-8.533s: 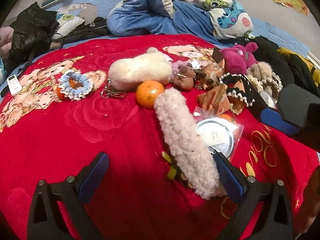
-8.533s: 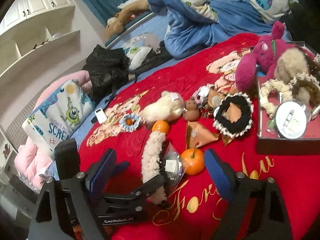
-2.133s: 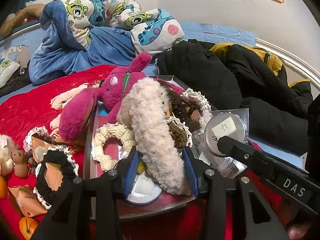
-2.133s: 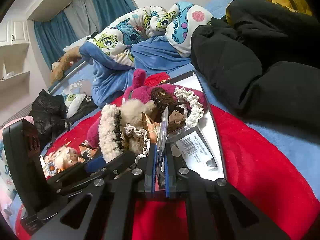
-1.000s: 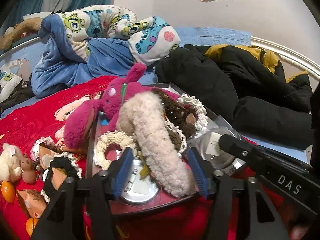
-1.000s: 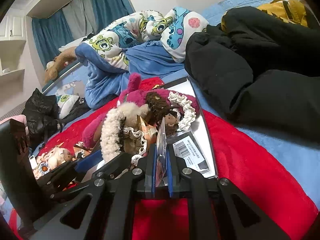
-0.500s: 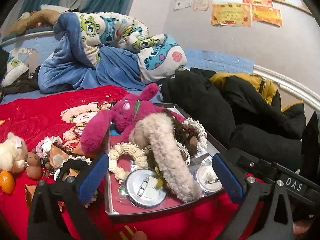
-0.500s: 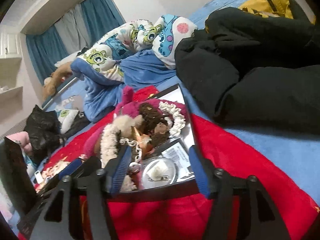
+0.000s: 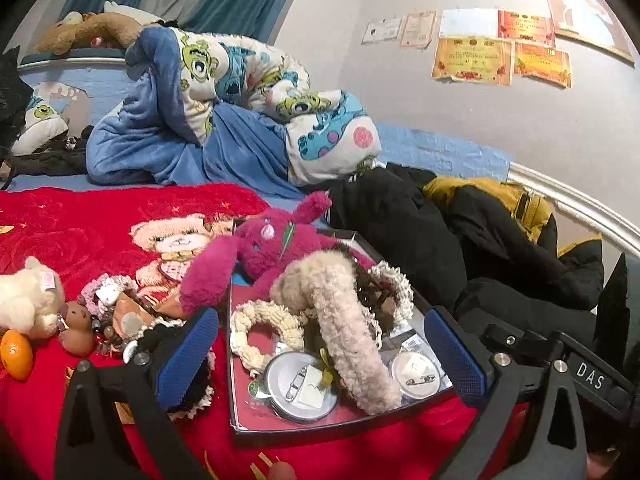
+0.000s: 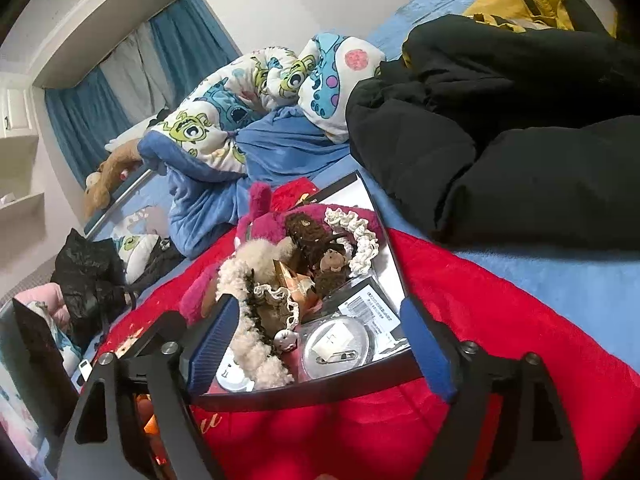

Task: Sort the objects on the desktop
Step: 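Open the left gripper on the fuzzy strip while right opens on the clear bag, then move both tools back from the box toward the oranges on the blanket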

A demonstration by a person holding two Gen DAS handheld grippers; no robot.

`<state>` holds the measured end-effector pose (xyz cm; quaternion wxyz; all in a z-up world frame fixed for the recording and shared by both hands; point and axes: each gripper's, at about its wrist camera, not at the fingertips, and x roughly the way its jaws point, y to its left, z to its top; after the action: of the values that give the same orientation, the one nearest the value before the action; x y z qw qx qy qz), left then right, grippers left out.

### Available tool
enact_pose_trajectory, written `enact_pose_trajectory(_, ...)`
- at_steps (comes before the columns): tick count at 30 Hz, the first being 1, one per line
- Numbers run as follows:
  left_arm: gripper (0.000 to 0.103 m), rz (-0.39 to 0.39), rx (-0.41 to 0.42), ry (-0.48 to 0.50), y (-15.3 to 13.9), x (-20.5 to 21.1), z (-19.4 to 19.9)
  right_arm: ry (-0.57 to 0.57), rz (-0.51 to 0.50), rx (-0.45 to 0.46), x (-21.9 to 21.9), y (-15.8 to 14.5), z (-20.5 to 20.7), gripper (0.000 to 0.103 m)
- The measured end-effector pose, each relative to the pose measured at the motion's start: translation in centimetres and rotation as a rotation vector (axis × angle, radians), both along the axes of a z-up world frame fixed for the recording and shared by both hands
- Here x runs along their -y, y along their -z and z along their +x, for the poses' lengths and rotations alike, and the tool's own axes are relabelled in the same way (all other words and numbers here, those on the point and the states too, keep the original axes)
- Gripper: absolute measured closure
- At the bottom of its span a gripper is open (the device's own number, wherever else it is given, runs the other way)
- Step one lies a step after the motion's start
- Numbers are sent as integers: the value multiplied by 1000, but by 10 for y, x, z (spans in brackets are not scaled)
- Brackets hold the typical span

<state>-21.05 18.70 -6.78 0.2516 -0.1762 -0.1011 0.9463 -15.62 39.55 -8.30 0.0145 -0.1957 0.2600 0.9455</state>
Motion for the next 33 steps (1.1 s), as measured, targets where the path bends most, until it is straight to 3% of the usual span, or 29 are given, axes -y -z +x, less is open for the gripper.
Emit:
enact_pose_trajectory(1, 0, 6, -11, -6, -2, 2, 3, 29, 7, 6, -1, -1, 2, 2)
enact_pose_trajectory(2, 0, 1, -19, -22, -4, 3, 5, 56, 13, 1, -2, -2, 4, 0)
enact_pose_trajectory(13, 0, 39, -31, -49, -30, 44, 35, -24, 72, -60, 32, -30, 18, 0)
enact_pose_trajectory(17, 0, -4, -52, -108, -37, 77, 54, -94, 124, -80, 68, -44, 16, 0)
enact_pose_trajectory(27, 0, -158, -90, -334, -83, 172, 103, -270, 85, -137, 154, -70, 27, 0)
enact_pose_trajectory(30, 0, -143, -51, -381, -98, 190, 111, -313, 174, -178, 181, -81, 40, 0)
enact_pose_trajectory(33, 0, -146, -12, -439, -107, 193, 115, -285, 307, -265, 203, -86, 58, 0)
